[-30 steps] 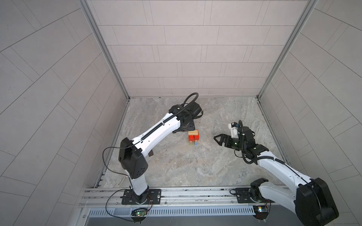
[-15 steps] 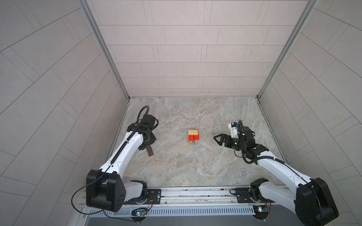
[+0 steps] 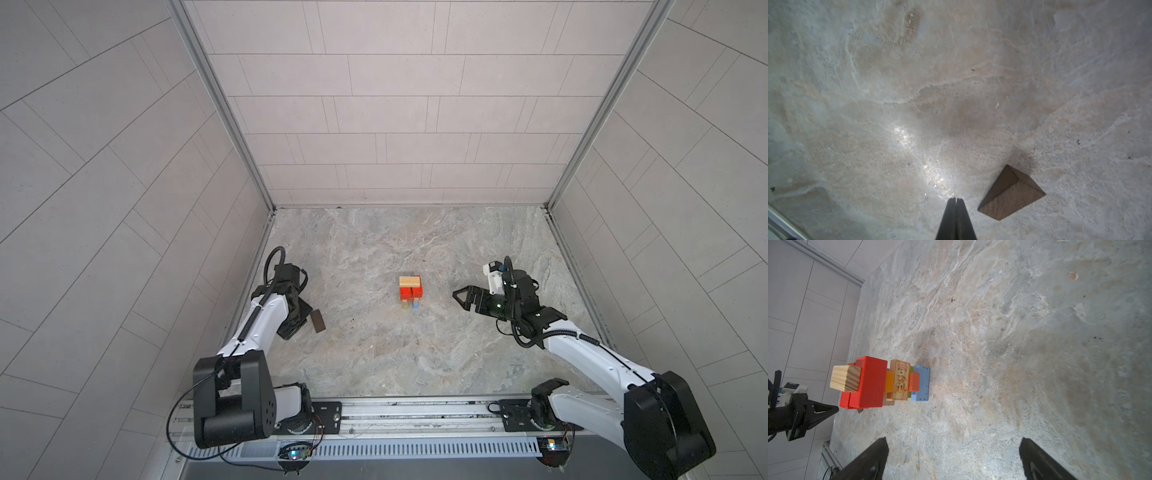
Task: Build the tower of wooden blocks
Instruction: 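Open the left gripper and move it toward the dark brown wedge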
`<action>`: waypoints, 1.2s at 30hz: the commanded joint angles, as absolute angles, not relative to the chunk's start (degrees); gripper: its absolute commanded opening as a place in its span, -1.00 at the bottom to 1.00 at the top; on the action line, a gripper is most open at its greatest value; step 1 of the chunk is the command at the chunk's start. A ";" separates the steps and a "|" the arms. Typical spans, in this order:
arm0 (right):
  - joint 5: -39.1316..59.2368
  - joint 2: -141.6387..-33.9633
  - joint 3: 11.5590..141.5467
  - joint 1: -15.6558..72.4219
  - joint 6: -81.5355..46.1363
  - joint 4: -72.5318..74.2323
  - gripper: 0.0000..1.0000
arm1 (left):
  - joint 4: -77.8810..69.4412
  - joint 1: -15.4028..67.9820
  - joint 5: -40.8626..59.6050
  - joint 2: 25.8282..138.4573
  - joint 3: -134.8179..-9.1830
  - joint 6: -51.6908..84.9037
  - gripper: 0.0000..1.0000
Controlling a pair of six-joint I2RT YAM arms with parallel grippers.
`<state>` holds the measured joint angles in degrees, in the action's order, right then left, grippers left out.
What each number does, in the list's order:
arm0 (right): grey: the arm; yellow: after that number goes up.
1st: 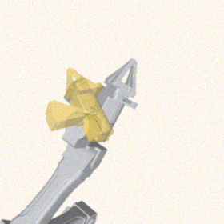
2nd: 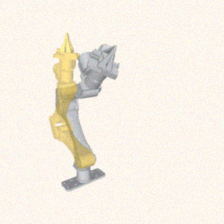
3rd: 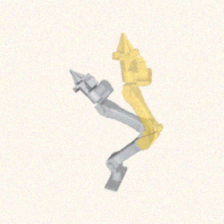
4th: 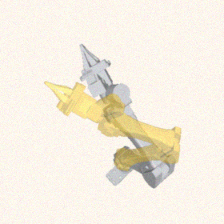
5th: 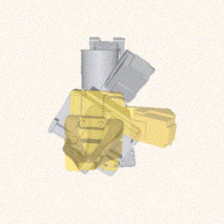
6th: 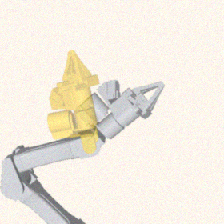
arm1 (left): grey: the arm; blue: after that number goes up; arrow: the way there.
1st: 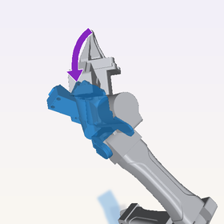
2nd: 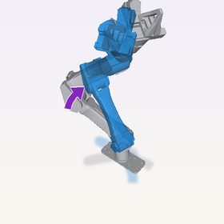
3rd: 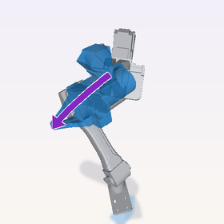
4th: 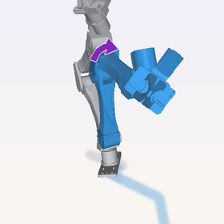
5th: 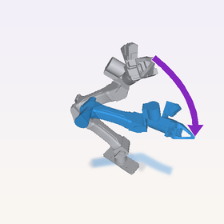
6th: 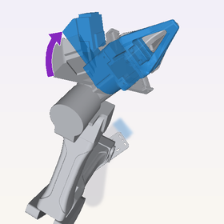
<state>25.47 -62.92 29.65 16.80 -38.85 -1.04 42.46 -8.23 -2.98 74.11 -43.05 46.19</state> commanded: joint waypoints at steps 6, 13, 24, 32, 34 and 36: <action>25.40 -63.00 29.29 16.90 -39.58 -0.21 0.99 | 37.31 -9.50 -2.15 79.45 -41.66 44.74 -1.00; 25.38 -62.66 29.33 17.03 -39.68 -0.22 0.99 | 31.47 -9.54 3.16 84.70 -41.29 44.15 -1.00; 25.21 -63.64 29.24 17.31 -39.73 0.21 0.99 | 26.90 -7.40 8.95 87.77 -42.76 43.43 -1.00; 24.96 -64.25 29.35 17.58 -39.64 0.23 0.99 | 26.50 1.15 9.29 89.77 -46.12 44.12 -1.00; 24.96 -64.34 29.39 17.62 -39.59 0.17 0.99 | 27.42 3.88 7.83 90.16 -47.48 44.30 -1.00; 24.94 -64.42 29.49 17.67 -39.51 0.09 0.99 | 28.50 5.25 6.61 90.47 -48.39 44.47 -1.00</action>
